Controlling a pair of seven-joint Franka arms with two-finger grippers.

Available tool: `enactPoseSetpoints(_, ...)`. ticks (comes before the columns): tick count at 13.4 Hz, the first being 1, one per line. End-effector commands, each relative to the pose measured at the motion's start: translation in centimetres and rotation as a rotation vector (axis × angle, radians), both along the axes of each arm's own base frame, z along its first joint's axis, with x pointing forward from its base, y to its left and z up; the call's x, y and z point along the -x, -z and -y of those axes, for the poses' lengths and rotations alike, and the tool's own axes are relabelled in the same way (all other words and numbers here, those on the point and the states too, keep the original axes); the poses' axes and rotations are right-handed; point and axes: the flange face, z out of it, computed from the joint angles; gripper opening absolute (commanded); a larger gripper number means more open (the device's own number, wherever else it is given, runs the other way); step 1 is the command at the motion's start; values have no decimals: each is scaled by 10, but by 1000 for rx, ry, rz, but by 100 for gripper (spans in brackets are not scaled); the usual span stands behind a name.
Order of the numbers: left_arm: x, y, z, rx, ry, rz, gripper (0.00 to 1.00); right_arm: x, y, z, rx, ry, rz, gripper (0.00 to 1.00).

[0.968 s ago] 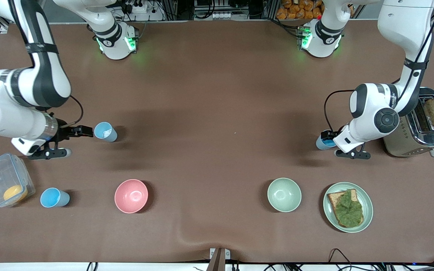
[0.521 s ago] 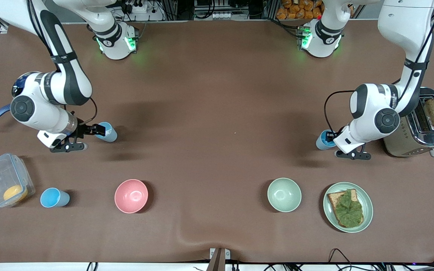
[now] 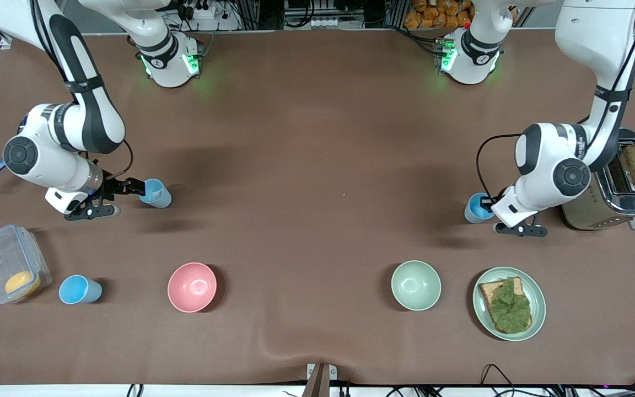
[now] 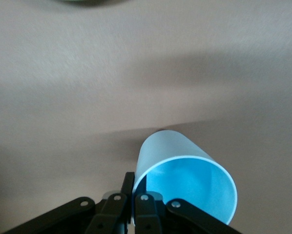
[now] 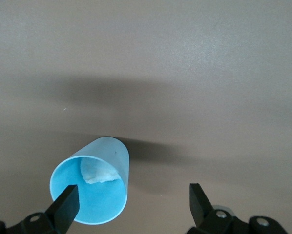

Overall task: Stack blue cups with both arms
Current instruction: 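Close the right gripper on its cup while the left gripper grasps its cup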

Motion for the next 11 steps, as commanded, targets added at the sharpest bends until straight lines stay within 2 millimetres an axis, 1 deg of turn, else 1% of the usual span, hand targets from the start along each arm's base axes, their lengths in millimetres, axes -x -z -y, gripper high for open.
enactPoseSetpoints(1,-18,-46,2,3,-5,-19,0,13,11,1,-6,-4,29,100)
enactPoseSetpoints(2,-22,-59,3,5,-7,-6,0,13,15,0,-6,-2,28,100)
enactPoseSetpoints(3,-25,-70,8,8,-1,16,0,14,17,0,-6,-2,25,95)
enactPoseSetpoints(4,-27,-83,11,8,-21,36,0,13,20,-1,-6,-4,22,88)
enactPoseSetpoints(5,-26,-89,17,11,-21,36,0,13,23,-1,-5,-2,26,79)
enactPoseSetpoints(6,-28,-95,22,15,-20,41,0,13,28,-2,-7,-1,23,68)
enactPoseSetpoints(7,-27,-110,33,23,-20,40,0,13,30,-5,-16,7,21,51)
enactPoseSetpoints(8,-27,-133,37,28,-18,47,0,13,31,-7,-26,19,17,33)
enactPoseSetpoints(9,-26,-157,39,42,-21,60,0,13,32,-11,-34,22,16,11)
enactPoseSetpoints(10,-25,-183,44,80,-28,74,0,12,32,-15,-40,32,14,0)
enactPoseSetpoints(11,-23,-204,45,104,-38,59,0,11,31,-19,-45,35,17,0)
